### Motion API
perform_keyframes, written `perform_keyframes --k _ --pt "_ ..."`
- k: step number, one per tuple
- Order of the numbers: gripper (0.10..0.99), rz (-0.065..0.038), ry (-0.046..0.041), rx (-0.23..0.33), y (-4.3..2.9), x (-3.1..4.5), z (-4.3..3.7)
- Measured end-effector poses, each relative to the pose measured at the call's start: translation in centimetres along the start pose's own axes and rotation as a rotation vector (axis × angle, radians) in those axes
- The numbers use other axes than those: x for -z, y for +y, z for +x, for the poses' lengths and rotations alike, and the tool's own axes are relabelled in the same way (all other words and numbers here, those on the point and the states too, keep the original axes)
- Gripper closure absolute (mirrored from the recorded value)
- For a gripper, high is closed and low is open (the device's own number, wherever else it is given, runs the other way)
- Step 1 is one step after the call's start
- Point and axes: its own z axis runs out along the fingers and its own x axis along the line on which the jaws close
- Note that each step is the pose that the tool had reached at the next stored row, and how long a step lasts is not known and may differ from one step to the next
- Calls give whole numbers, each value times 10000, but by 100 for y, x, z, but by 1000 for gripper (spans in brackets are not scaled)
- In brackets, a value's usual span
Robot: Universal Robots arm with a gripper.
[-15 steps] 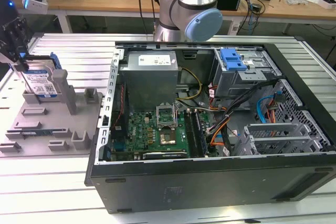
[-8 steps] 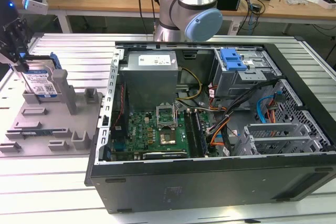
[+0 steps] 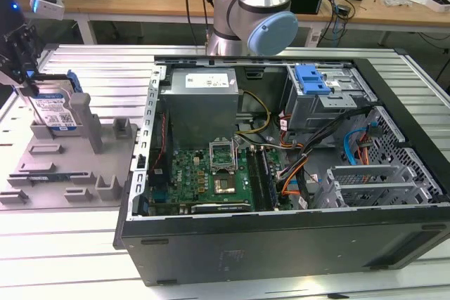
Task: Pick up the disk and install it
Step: 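Pick up the disk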
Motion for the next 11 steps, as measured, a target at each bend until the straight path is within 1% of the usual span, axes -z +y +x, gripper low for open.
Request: perform_keyframes --k 7,10,11 --pt "722 4 -3 0 0 5 0" --pt "722 1 -1 0 0 71 0" --pt "722 1 0 0 0 106 1"
